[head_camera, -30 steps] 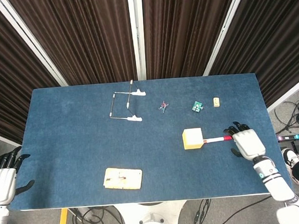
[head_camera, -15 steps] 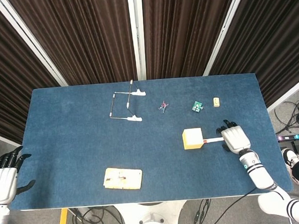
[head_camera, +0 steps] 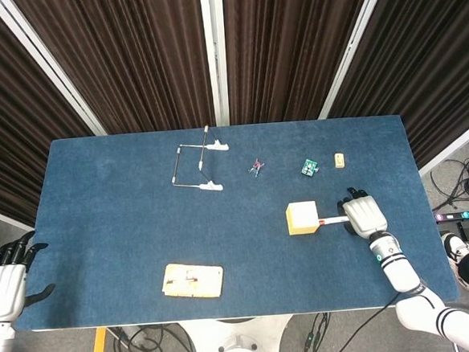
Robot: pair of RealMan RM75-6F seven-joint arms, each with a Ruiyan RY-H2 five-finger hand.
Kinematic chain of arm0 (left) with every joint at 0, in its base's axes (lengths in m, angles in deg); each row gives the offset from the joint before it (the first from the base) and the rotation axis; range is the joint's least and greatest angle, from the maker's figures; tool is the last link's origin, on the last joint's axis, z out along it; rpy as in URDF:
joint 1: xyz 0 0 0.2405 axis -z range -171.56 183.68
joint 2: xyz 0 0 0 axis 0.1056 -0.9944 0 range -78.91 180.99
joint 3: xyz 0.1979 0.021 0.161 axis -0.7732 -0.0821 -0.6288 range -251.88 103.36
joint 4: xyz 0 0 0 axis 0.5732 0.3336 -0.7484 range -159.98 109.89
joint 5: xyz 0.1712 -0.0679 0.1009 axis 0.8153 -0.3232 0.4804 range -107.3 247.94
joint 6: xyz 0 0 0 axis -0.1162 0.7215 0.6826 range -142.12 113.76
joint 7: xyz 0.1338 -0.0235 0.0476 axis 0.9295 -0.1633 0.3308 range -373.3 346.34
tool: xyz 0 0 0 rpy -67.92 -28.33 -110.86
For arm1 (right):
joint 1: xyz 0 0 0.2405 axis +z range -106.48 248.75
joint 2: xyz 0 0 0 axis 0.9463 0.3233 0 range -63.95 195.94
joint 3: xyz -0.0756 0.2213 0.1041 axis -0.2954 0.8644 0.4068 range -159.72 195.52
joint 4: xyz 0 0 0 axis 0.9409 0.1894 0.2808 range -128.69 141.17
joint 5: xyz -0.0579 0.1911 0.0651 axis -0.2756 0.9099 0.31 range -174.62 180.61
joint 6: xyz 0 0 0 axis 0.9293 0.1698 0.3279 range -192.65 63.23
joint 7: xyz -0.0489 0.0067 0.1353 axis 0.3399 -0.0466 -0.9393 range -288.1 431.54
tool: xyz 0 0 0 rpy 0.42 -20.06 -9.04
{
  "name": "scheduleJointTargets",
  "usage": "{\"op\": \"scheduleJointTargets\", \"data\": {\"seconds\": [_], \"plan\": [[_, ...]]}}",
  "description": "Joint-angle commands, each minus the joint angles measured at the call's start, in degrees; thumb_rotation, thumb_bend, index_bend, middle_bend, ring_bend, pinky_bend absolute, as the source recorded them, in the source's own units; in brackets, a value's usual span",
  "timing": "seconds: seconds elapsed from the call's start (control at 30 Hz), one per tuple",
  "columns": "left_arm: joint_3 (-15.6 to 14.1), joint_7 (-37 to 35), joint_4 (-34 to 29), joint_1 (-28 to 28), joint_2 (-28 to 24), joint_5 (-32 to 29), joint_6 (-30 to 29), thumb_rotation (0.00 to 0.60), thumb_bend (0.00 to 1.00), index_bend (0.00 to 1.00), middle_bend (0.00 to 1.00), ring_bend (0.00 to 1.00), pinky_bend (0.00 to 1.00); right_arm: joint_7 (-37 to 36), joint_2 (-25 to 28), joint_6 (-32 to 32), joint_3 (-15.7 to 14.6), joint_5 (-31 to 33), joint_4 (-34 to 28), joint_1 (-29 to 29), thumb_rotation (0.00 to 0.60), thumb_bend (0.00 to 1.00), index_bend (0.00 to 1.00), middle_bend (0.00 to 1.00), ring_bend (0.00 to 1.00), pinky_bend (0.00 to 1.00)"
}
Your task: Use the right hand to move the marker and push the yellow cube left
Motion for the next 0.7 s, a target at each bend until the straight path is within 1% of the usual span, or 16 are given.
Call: {"op": "scheduleJointTargets", "data": {"seconds": [0.03,0.17,0.27,0.43,0.6,0.7], "plan": [[-0.03,-0.09,0.09,-0.04,0.05,-0.05,0.05,0.6,0.03,0.31,0.2,0.16,0.16,0.07,-0.23,-0.29,-0.04,0.16,0.24,0.24,0.6,0.22,0.48,0.43,0.13,0.22],[-0.07,-0.2,0.22,-0.06,0.06,-0.22,0.26,0.6,0.03,0.31,0.2,0.16,0.16,0.22,-0.57,-0.59,-0.17,0.26,0.65,0.54,0.6,0.23,0.49,0.45,0.14,0.22],[-0.1,-0.34,0.45,-0.12,0.13,-0.25,0.26,0.6,0.03,0.31,0.2,0.16,0.16,0.15,-0.82,-0.56,-0.32,0.2,1.02,0.64,0.6,0.29,0.52,0.48,0.16,0.22],[-0.12,-0.65,0.75,-0.15,0.18,-0.2,0.29,0.6,0.03,0.31,0.2,0.16,0.16,0.03,-0.82,-0.09,-0.49,-0.04,1.13,0.7,0.6,0.35,0.58,0.54,0.21,0.22],[-0.12,-0.88,0.85,-0.16,0.07,-0.02,0.23,0.6,0.03,0.31,0.2,0.16,0.16,0.19,1.37,0.84,-0.63,-0.27,-0.8,0.34,0.6,0.44,0.62,0.57,0.23,0.23],[-0.12,-0.84,0.68,-0.06,0.01,0.13,0.31,0.6,0.03,0.31,0.2,0.16,0.16,0.41,3.31,1.45,-0.4,0.07,-2.6,-0.03,0.6,0.47,0.62,0.57,0.23,0.23]]}}
